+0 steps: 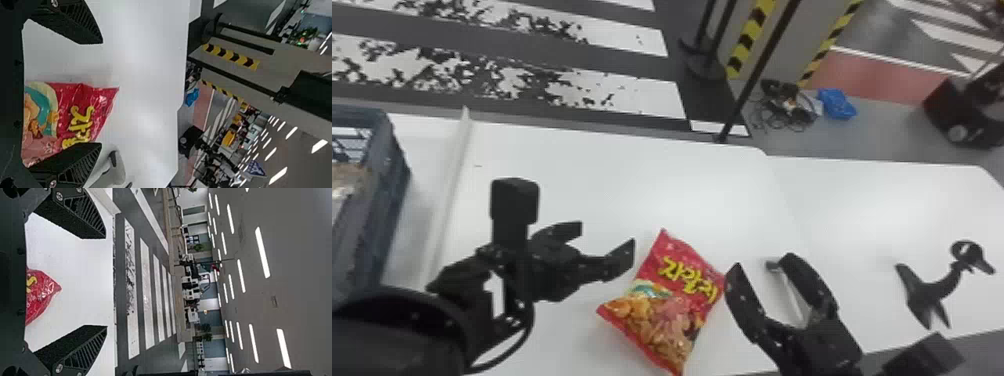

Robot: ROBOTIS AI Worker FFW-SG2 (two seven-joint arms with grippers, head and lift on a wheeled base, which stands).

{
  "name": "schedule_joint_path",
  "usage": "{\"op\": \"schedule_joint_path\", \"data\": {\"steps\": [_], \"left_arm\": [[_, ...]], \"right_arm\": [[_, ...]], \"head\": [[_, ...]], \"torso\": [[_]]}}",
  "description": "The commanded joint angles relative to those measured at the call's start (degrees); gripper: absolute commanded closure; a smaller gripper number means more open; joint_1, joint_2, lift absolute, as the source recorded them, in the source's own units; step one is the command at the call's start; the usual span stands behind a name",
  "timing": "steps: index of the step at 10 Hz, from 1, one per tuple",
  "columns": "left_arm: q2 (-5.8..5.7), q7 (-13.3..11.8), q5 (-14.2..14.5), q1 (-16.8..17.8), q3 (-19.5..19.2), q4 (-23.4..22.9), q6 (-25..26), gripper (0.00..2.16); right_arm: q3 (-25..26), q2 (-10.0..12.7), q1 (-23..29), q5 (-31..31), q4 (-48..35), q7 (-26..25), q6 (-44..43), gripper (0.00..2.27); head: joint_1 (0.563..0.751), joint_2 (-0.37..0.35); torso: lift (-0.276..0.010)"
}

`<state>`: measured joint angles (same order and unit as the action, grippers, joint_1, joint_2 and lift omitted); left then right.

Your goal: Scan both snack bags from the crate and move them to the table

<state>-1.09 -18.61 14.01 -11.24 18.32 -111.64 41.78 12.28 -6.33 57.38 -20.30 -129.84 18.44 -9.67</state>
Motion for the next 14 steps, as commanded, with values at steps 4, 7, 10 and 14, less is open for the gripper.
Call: {"op": "schedule_joint_path", "data": {"steps": [4,7,10,14], "left_arm": [[-4.45,1.83,6.38,-14.68,-24.21,-16.77,-11.23,0.06],[-4.45,2.18,8.49,-19.69,-31.42,-23.10,-11.06,0.07],[-4.45,3.50,9.02,-21.89,-34.84,-23.71,-10.35,0.07],[-4.45,0.95,13.59,-25.67,-45.48,-23.01,-10.53,0.07]], "right_arm": [[-8.41,-0.79,0.01,8.52,0.03,-0.16,3.65,0.12],[-18.52,-3.78,0.10,20.57,-0.15,-0.95,6.29,0.12],[-34.69,-11.25,-3.15,41.57,0.47,-18.00,20.53,0.12],[-41.55,-11.95,-12.65,50.54,6.97,-28.28,30.73,0.12]], "head": [[0.695,-0.236],[0.695,0.096],[0.695,0.275],[0.695,0.350]], "torso": [[-0.087],[-0.087],[-0.087],[-0.087]]}}
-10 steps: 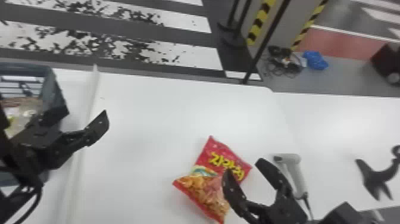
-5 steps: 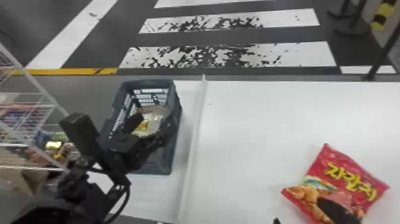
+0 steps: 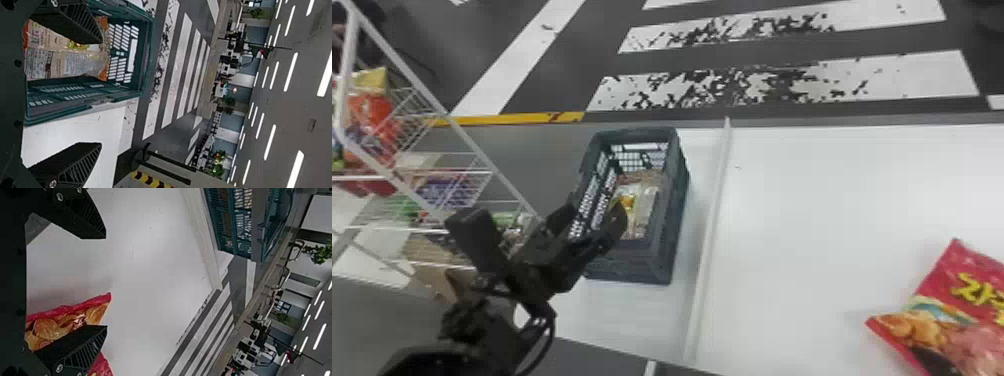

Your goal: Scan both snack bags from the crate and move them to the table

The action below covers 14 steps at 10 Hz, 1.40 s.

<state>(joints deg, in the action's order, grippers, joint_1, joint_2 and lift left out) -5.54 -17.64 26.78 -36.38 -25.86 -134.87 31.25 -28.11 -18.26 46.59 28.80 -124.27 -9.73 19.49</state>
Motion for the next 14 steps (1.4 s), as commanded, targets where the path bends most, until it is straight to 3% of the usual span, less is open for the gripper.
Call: {"op": "schedule_joint_path", "data": {"steps": [1,4,6,7,8,9,10,12,14], "left_arm": [[0.00,-1.34,1.96,-1.41,-2.97,0.22,0.00,0.07],[-0.09,-2.92,3.36,-1.94,-3.76,1.36,0.00,0.07],[-0.09,-4.42,4.07,-1.85,-3.76,2.50,0.00,0.07],[-0.09,-4.42,4.24,-1.85,-3.59,2.77,0.00,0.07],[-0.09,-4.42,4.15,-1.67,-3.32,3.21,0.00,0.07],[-0.09,-5.12,4.15,-1.67,-2.97,4.08,0.00,0.07],[0.00,-5.56,4.15,-1.59,-2.79,4.35,0.00,0.07],[0.00,-5.56,4.24,-1.50,-2.18,4.70,0.00,0.07],[0.00,-5.65,4.24,-1.41,-2.18,4.70,0.00,0.07]], "right_arm": [[-3.09,-0.02,-5.64,2.31,3.51,-1.69,5.96,0.12],[-8.62,0.68,-13.72,6.62,7.20,-5.12,18.62,0.13],[-9.94,1.12,-16.01,8.73,9.22,-5.74,23.54,0.21],[-9.94,1.12,-16.71,8.99,10.28,-5.74,24.95,0.41],[-10.03,1.21,-17.06,9.96,11.42,-7.14,24.42,0.94],[-10.73,0.95,-17.15,12.51,12.47,-9.95,23.54,1.84],[-11.61,0.42,-17.15,15.06,13.09,-11.54,22.31,2.24],[-11.44,-1.16,-15.04,14.97,11.86,-15.67,14.75,2.24],[-10.21,-1.51,-14.43,13.92,10.28,-16.02,13.87,2.24]], "head": [[0.695,0.350],[0.695,0.350],[0.695,0.350],[0.695,0.350],[0.695,0.350],[0.695,0.350],[0.695,0.350],[0.695,0.350],[0.695,0.350]], "torso": [[-0.087],[-0.087],[-0.087],[-0.087],[-0.087],[-0.087],[-0.087],[-0.087],[-0.087]]}}
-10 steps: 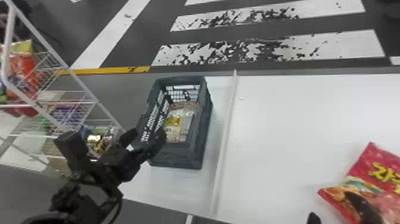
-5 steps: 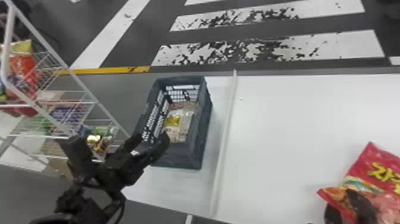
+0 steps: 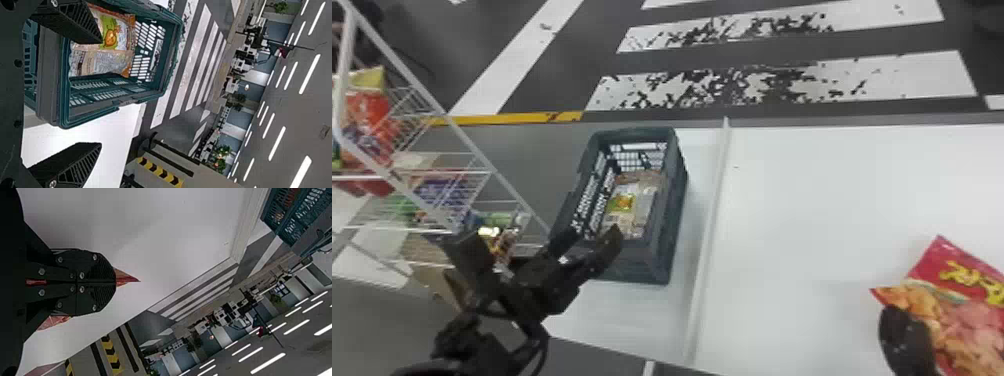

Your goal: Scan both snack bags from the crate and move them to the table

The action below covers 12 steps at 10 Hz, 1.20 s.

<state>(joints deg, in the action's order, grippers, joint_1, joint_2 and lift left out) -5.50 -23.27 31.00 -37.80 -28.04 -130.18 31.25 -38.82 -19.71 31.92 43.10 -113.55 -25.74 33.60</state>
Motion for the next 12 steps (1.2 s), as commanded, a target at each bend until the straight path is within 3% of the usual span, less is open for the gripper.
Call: {"op": "schedule_joint_path", "data": {"steps": [1,4,6,8,9,10,11,12], "left_arm": [[-0.04,-0.20,-0.06,0.00,0.00,0.01,0.00,0.07],[-0.13,-0.20,-0.06,0.09,1.06,0.36,0.00,0.07],[-0.13,-0.20,-0.06,0.09,1.67,0.19,0.00,0.07],[-0.21,-0.11,-0.85,0.09,2.90,0.27,-0.17,0.07],[-0.30,-0.11,-1.38,0.09,3.17,0.27,-0.17,0.07],[-0.30,-0.20,-1.38,0.09,3.26,0.27,-0.17,0.07],[-0.39,-0.28,-1.38,0.18,3.26,0.27,-0.35,0.07],[-0.39,-0.46,-1.38,0.18,3.26,0.63,-0.35,0.07]], "right_arm": [[2.43,-0.07,1.56,-1.88,-2.73,-0.19,-3.23,2.24],[8.23,0.37,3.14,-13.48,-16.70,0.51,-4.29,2.24],[13.24,3.54,4.11,-23.94,-22.50,0.60,-10.26,2.24],[19.57,8.46,6.75,-39.14,-25.05,0.16,-26.43,2.24],[22.91,10.57,7.63,-49.78,-25.93,-2.30,-32.59,2.24],[25.99,11.80,8.33,-56.63,-25.23,-5.29,-38.04,2.24],[28.10,11.80,10.97,-58.92,-21.45,-5.82,-52.63,2.24],[31.08,12.15,12.28,-64.45,-18.55,-6.08,-57.90,2.24]], "head": [[0.695,0.350],[0.695,0.350],[0.695,0.313],[0.695,0.280],[0.695,0.258],[0.695,0.236],[0.695,0.176],[0.695,0.109]], "torso": [[-0.087],[-0.087],[-0.087],[-0.087],[-0.087],[-0.087],[-0.087],[-0.087]]}}
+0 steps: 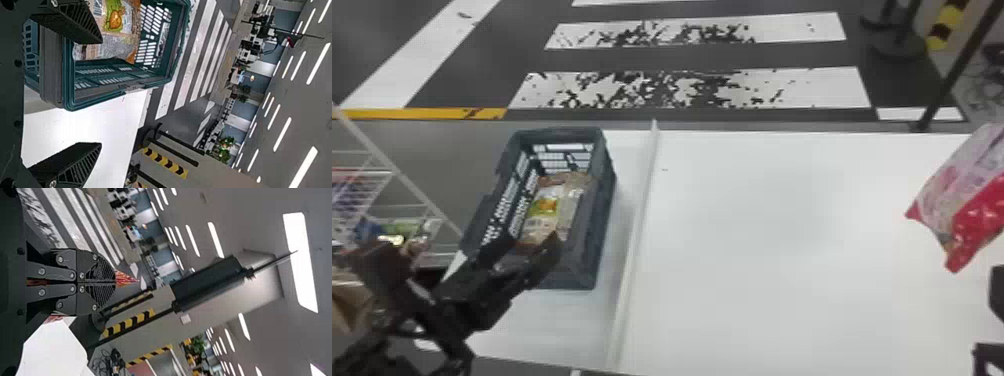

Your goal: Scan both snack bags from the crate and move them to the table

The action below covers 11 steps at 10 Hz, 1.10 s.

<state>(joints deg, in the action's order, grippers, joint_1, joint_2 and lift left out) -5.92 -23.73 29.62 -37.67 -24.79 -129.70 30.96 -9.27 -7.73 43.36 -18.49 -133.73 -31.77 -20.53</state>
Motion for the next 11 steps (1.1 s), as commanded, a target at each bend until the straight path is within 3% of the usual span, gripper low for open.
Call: {"op": "schedule_joint_path", "data": {"steps": [1,3,5,7,11], "left_arm": [[-0.50,-0.01,0.00,-0.04,-0.08,0.59,-0.23,0.07],[-0.50,-0.09,0.00,0.14,0.18,1.20,-1.46,0.07],[-0.50,-0.01,-0.18,0.40,1.50,2.34,-3.05,0.07],[-0.50,-0.01,-0.88,0.49,2.56,2.96,-4.28,0.07],[-0.59,-0.18,-0.97,0.58,2.82,4.01,-6.03,0.07]], "right_arm": [[4.44,1.67,1.20,-8.06,4.01,0.66,-4.47,2.24],[9.01,4.39,1.38,-17.11,5.85,5.14,-1.48,2.24],[9.10,5.45,1.82,-20.36,6.12,5.93,1.51,2.24],[7.52,6.15,1.38,-20.89,7.79,5.84,4.67,2.24],[5.76,7.29,1.29,-20.80,13.59,3.21,1.68,2.21]], "head": [[0.695,0.047],[0.695,-0.030],[0.695,-0.076],[0.695,-0.075],[0.695,-0.040]], "torso": [[-0.087],[-0.087],[-0.087],[-0.087],[-0.087]]}}
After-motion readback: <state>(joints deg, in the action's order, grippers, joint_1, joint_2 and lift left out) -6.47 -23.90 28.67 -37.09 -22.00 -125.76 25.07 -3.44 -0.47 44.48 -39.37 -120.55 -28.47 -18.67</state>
